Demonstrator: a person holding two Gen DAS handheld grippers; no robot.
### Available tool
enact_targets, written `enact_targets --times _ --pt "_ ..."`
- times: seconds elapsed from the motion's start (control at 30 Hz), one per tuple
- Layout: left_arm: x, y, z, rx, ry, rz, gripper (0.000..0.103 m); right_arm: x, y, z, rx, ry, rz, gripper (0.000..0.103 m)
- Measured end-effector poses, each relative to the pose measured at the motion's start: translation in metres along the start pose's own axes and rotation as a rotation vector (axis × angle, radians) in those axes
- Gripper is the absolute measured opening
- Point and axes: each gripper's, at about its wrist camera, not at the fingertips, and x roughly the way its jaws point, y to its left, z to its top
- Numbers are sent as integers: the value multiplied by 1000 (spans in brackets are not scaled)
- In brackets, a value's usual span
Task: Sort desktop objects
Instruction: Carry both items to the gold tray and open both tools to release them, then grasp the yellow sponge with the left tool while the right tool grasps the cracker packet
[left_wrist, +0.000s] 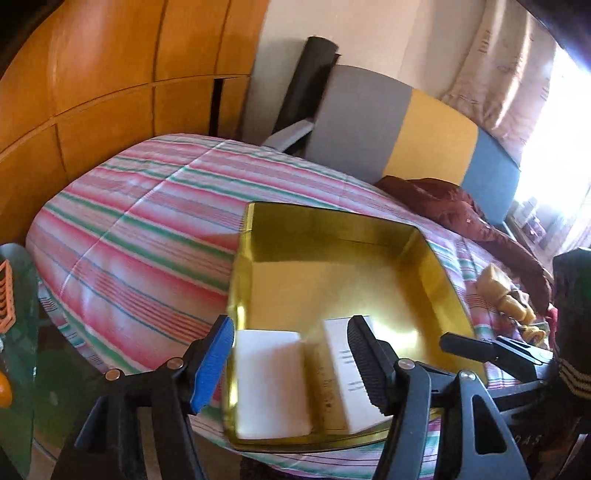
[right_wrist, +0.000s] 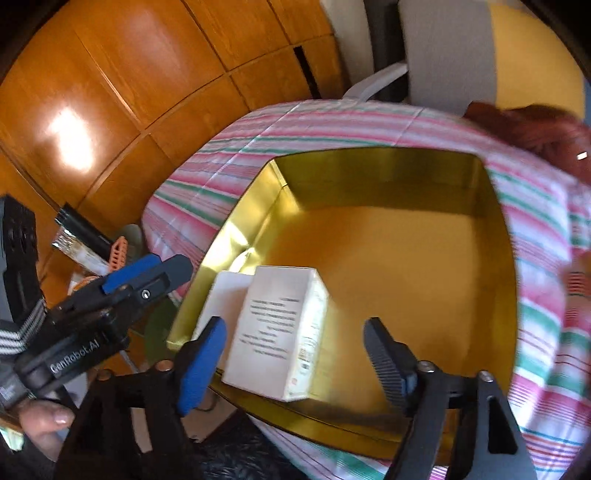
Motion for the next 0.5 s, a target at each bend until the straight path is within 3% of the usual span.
enact_targets --times 0.33,0.5 --pt "1 -40 3 80 28 -103 63 -63 -48 -19 85 -126 -164 90" --pt "-3 -72 4 158 35 -221 63 -93 -88 -38 152 -143 -257 91"
